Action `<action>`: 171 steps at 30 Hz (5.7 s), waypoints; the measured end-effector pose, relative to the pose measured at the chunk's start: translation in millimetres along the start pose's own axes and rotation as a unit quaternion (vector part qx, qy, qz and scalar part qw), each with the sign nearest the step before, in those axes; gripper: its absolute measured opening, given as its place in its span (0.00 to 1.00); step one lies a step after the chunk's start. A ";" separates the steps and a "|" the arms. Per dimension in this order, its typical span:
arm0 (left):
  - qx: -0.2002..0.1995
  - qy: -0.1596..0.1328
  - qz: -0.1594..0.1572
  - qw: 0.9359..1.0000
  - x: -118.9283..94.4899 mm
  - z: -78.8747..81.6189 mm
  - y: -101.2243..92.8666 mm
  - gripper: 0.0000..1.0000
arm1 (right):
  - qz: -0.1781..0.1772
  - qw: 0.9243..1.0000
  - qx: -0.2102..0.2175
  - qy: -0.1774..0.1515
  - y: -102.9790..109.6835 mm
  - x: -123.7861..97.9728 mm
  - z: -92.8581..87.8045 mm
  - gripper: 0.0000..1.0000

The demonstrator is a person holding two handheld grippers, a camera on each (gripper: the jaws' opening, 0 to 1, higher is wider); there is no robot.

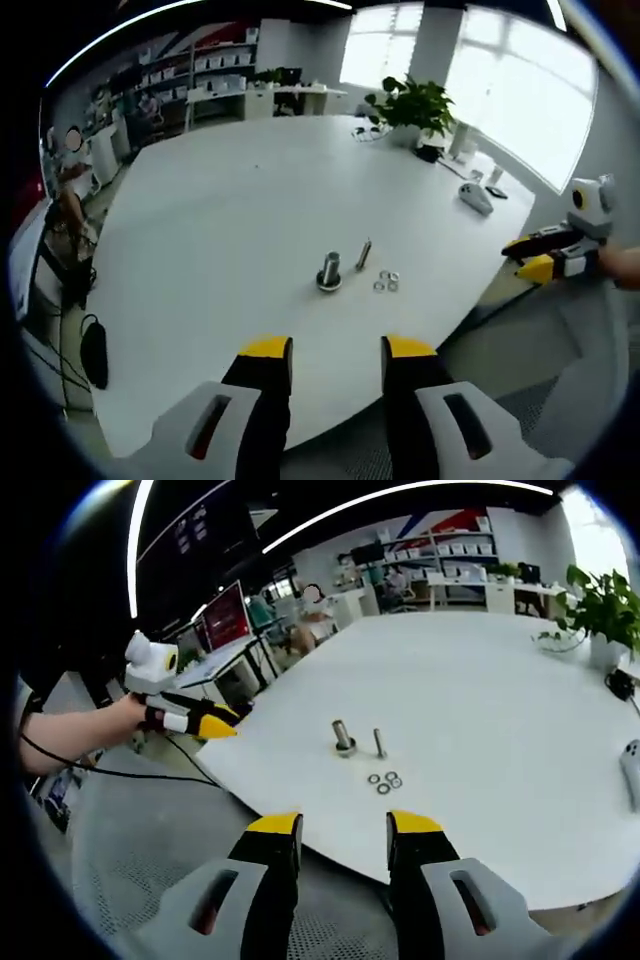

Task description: Place the washer onto the threaded stud by aligning its center hole with the stud, sliding it down to the base, and recovering from edge contact or off-axis alignment until the washer reaches the visible bottom stop.

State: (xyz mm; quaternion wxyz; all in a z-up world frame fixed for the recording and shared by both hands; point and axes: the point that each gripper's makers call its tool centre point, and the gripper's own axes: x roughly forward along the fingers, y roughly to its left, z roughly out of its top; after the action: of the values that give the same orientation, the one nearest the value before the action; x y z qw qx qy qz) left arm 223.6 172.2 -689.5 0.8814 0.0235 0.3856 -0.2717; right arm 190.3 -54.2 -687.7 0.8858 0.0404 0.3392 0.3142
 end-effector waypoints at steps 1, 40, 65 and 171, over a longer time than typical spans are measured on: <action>-0.003 -0.003 0.001 1.000 -3.7 -1.2 0.7 0.33 | 0.000 1.000 -0.001 0.001 0.3 0.1 0.0 0.36; 0.033 -0.055 0.035 0.997 -37.9 -17.6 -2.6 0.35 | 0.018 1.000 -0.008 0.016 4.1 2.7 -4.6 0.36; 0.027 -0.024 0.027 0.999 -32.6 -28.4 -3.9 0.33 | -0.001 1.000 0.019 -0.003 -2.9 0.5 0.7 0.36; 0.041 -0.052 0.002 0.998 -36.4 -18.8 -14.4 0.26 | -0.033 0.938 -0.193 0.286 -53.5 177.2 -45.0 0.19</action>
State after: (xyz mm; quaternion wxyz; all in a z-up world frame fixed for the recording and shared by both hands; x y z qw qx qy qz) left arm 183.7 181.5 -675.0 0.8990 0.0462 0.3283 -0.2862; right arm 291.9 0.1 -839.4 0.7521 -0.2337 0.5122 0.3426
